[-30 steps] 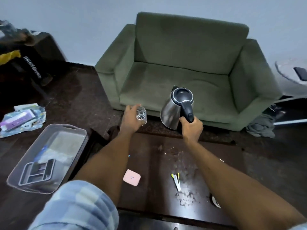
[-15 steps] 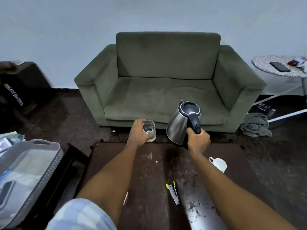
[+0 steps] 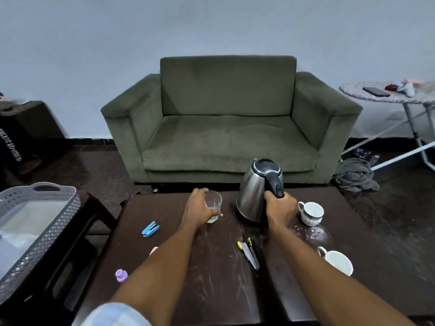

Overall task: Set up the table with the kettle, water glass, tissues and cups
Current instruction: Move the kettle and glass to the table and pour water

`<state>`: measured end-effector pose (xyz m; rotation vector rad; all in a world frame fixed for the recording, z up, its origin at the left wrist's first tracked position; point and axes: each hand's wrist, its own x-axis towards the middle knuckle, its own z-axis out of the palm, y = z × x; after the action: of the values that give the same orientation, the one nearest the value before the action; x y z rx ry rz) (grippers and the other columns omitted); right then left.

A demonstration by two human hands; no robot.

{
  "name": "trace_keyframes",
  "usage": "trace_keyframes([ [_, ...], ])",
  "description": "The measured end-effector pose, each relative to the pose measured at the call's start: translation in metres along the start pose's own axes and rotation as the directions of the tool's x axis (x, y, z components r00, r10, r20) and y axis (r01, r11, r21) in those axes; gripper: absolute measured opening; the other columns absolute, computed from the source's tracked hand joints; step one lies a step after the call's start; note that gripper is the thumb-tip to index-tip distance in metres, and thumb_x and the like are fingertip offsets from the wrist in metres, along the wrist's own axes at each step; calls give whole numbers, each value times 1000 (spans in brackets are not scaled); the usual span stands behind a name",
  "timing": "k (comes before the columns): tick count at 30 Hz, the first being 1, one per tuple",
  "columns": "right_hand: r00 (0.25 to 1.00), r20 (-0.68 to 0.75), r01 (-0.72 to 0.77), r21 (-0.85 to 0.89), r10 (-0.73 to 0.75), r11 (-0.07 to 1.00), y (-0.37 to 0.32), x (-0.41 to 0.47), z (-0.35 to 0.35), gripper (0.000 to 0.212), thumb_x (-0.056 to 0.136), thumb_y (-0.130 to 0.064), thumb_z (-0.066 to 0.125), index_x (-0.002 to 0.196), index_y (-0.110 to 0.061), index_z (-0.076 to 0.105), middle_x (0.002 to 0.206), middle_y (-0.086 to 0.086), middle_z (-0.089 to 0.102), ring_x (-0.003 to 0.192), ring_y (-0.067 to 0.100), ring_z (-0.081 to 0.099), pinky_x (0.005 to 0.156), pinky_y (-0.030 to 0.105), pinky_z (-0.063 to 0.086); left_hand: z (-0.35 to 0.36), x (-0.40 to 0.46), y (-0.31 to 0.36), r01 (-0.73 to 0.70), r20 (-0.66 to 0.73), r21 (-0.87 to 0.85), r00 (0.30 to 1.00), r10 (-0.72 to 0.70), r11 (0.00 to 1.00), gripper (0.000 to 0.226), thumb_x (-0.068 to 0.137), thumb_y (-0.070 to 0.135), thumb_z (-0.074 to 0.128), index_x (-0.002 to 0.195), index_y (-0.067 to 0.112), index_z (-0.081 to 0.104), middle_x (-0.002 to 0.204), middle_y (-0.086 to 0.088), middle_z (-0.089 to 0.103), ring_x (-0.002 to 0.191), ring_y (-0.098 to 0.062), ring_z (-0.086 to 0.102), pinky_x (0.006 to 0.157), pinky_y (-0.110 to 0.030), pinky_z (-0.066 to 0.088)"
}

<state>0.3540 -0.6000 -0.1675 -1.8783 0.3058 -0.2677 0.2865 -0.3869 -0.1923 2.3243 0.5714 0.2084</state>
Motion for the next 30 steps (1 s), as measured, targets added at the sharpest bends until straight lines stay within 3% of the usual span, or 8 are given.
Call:
trace_keyframes([
  [7, 997, 49, 53, -33, -51, 998, 17, 3, -12, 31, 59, -42, 62, 52, -16, 49, 48, 2, 48, 52, 28, 43, 60, 41, 46, 7, -2, 6, 91, -18, -57, 996, -92, 994, 102, 68, 22, 95, 155, 5, 44, 149, -11, 51, 142, -26, 53, 114, -38, 45],
  [9, 996, 71, 47, -26, -45, 999, 18, 7, -16, 33, 58, -43, 63, 54, -11, 53, 47, 7, 52, 50, 33, 49, 59, 44, 51, 6, 1, 9, 93, -16, -50, 995, -93, 994, 102, 65, 22, 97, 153, 6, 47, 147, -11, 54, 139, -26, 55, 112, -36, 46],
  [12, 994, 98, 52, -38, -48, 998, 15, 25, -24, 36, 55, -45, 64, 59, -9, 61, 56, 23, 65, 61, 45, 70, 62, 52, 61, 2, 4, 9, 92, 30, -30, 995, -91, 995, 107, 64, 22, 98, 155, 6, 46, 153, -12, 52, 142, -27, 54, 115, -37, 45],
  [14, 985, 131, 121, -57, -112, 991, 7, 40, -31, 36, 54, -44, 67, 58, -8, 60, 56, 26, 62, 53, 38, 67, 56, 54, 59, -1, 7, 7, 81, 72, -49, 994, -77, 996, 110, 65, 21, 98, 158, 6, 41, 157, -13, 49, 145, -28, 51, 119, -37, 43],
  [17, 938, 226, 295, -118, -264, 948, -13, 63, -41, 45, 51, -46, 66, 58, -3, 57, 53, 15, 45, 51, 19, 45, 49, 39, 45, -3, 10, 6, 56, 131, -74, 990, -46, 996, 109, 67, 22, 98, 159, 6, 40, 158, -15, 47, 148, -28, 47, 122, -36, 39],
  [19, 897, 312, 369, -133, -315, 920, -31, 73, -45, 47, 49, -44, 67, 60, 0, 56, 54, 3, 43, 53, 16, 42, 48, 33, 38, -4, 12, 6, 38, 141, -79, 990, -27, 996, 107, 68, 19, 98, 158, 4, 42, 155, -16, 48, 146, -28, 49, 121, -34, 39],
  [23, 805, 464, 504, -207, -369, 839, -67, 85, -45, 40, 42, -45, 68, 52, -9, 54, 38, -10, 42, 37, 7, 38, 36, 24, 32, -5, 12, 7, 40, 153, -54, 988, -31, 998, 103, 65, 21, 99, 154, 7, 49, 151, -12, 57, 142, -26, 54, 118, -34, 43],
  [30, 692, 645, 619, -300, -323, 726, -97, 90, -28, 41, 42, -41, 67, 59, -5, 62, 37, -6, 49, 33, 12, 40, 44, 29, 38, -12, 17, 10, 57, 242, -56, 969, -42, 997, 106, 60, 16, 101, 154, 9, 51, 152, -8, 60, 142, -21, 56, 120, -35, 44],
])
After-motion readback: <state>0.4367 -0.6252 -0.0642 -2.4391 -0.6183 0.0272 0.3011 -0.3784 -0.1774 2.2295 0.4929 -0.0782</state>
